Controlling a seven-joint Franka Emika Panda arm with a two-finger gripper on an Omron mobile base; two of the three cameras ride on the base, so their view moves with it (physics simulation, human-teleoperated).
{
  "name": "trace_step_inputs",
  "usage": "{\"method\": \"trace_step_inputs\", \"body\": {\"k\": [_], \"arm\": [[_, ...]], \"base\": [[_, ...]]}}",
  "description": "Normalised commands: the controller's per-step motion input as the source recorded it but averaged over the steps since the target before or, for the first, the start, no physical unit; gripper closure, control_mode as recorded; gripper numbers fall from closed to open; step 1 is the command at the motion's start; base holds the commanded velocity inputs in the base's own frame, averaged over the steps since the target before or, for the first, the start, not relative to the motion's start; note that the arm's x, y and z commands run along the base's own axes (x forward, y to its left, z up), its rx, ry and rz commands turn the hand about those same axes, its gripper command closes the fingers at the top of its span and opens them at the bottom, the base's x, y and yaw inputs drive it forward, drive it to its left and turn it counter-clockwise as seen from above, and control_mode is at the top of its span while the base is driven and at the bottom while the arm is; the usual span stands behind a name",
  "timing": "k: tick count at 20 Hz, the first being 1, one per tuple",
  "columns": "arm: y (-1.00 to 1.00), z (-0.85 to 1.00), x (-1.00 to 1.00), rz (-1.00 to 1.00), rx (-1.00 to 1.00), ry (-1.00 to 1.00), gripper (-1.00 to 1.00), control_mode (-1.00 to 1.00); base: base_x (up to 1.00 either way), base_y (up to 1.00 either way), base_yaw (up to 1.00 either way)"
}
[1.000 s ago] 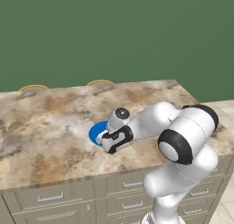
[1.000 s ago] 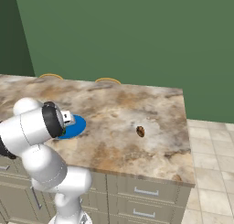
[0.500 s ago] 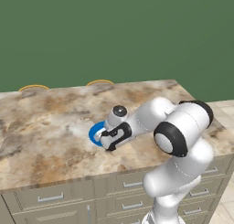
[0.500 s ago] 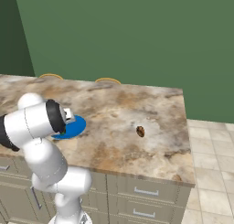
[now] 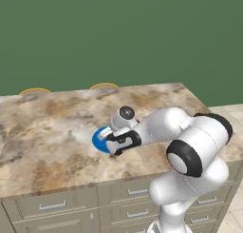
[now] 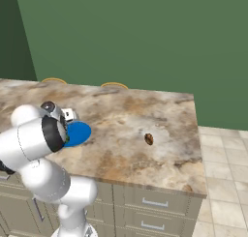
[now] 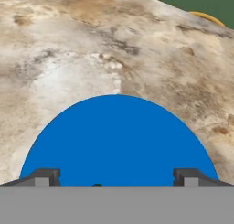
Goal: Pick the avocado and bread from the counter and place them on the plate. Then pick the jam from the cabinet and place it next to the plate. Lastly close the cabinet door.
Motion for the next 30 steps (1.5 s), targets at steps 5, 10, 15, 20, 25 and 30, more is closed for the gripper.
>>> {"method": "trace_step_inputs", "body": {"k": [5, 10, 15, 20, 25, 30], "arm": [[-0.45, 0.43, 0.0, -0.11, 0.02, 0.0, -1.0, -1.0], [-0.69, 0.41, 0.0, -0.25, 0.01, 0.03, -1.0, -1.0], [-0.71, 0.36, 0.0, -0.24, 0.01, 0.09, -1.0, -1.0], [-0.74, 0.29, 0.0, -0.12, 0.05, 0.18, -1.0, -1.0], [-0.82, 0.16, 0.0, -0.01, 0.07, 0.17, -1.0, -1.0], [-0.7, 0.05, 0.0, 0.0, 0.06, 0.13, -1.0, -1.0]], "base": [[0.0, 0.0, 0.0], [0.0, 0.0, 0.0], [0.0, 0.0, 0.0], [0.0, 0.0, 0.0], [0.0, 0.0, 0.0], [0.0, 0.0, 0.0]]}}
